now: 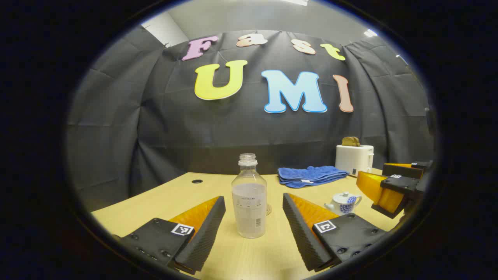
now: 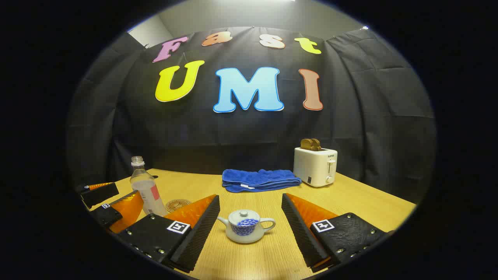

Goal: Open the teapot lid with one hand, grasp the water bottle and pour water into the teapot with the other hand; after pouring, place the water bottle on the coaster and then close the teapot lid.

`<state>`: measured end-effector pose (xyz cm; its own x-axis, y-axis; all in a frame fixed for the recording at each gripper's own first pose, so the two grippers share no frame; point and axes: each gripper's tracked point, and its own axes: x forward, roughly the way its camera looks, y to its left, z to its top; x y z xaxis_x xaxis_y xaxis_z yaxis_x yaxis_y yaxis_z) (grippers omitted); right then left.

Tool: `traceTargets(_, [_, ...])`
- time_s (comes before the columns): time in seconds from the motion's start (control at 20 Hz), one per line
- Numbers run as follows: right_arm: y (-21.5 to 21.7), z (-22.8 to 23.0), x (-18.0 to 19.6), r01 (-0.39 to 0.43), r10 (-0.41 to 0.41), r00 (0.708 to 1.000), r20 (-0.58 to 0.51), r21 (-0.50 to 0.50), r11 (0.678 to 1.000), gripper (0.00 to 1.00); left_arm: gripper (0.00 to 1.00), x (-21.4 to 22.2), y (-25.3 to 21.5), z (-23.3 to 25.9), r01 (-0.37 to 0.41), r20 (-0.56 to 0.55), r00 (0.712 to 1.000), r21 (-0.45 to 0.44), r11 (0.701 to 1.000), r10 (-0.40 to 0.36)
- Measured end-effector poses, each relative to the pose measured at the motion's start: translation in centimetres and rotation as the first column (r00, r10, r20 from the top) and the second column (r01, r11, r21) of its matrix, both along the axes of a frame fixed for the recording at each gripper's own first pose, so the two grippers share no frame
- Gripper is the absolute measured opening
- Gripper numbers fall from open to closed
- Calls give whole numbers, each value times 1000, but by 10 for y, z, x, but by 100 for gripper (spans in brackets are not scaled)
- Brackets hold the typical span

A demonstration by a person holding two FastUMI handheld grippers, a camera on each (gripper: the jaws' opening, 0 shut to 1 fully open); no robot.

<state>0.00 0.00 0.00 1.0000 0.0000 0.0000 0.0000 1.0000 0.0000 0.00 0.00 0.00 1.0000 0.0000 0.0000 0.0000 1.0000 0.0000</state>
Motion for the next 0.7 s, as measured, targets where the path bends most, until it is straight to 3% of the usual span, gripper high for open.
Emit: traceTargets(0.7, [-1, -7, 5, 3, -4, 1000, -17, -2, 1000, 98, 100, 5, 5, -5, -17, -3, 1000, -11, 1000, 17])
